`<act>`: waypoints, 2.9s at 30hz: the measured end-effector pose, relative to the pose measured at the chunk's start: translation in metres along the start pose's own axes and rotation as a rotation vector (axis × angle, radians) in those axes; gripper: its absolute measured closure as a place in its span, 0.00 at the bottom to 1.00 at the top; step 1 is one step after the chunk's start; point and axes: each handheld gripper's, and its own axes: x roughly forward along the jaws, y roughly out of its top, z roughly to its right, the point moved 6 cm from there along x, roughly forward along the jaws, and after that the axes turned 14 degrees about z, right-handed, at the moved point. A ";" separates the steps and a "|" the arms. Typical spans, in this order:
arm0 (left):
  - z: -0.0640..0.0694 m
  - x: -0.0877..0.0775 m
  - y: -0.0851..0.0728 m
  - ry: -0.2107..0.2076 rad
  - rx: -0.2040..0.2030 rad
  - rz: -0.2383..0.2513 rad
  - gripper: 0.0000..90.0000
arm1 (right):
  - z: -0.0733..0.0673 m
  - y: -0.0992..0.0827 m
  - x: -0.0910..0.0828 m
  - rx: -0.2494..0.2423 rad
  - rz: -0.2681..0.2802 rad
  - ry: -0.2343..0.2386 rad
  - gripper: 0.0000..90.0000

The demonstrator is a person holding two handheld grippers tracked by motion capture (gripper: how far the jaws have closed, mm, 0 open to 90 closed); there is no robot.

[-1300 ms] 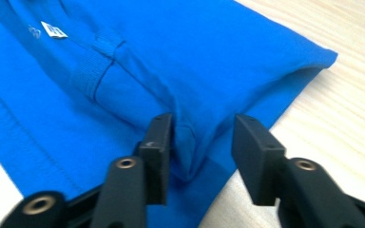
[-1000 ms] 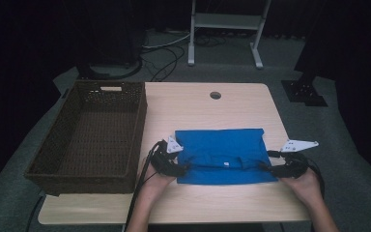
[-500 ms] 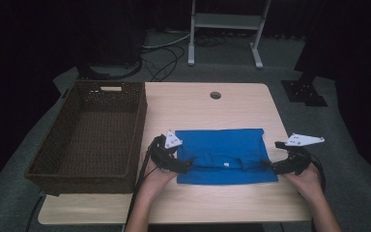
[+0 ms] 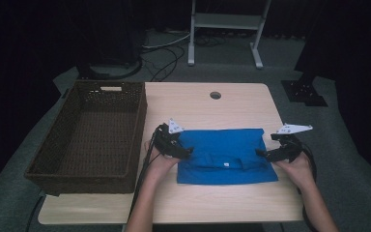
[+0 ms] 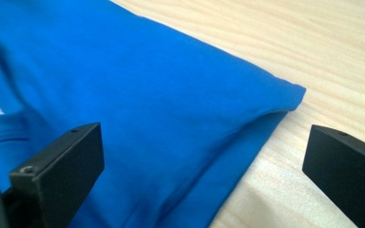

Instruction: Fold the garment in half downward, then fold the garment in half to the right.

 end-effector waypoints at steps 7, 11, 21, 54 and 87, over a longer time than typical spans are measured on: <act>0.007 -0.003 -0.008 0.005 0.027 -0.032 0.00 | -0.007 -0.012 0.006 -0.013 -0.061 0.004 0.00; 0.012 -0.007 -0.008 -0.003 0.031 -0.029 0.00 | -0.010 -0.016 0.000 -0.019 -0.066 0.001 0.00; 0.034 -0.026 -0.016 -0.029 0.057 -0.036 0.00 | -0.028 -0.024 -0.016 -0.045 -0.079 0.020 0.00; 0.045 0.000 -0.018 -0.105 0.065 -0.127 0.00 | -0.043 -0.022 0.010 -0.091 -0.121 0.106 0.00; 0.060 -0.035 -0.033 -0.129 0.076 -0.175 0.00 | -0.089 -0.037 -0.016 -0.074 -0.129 0.080 0.00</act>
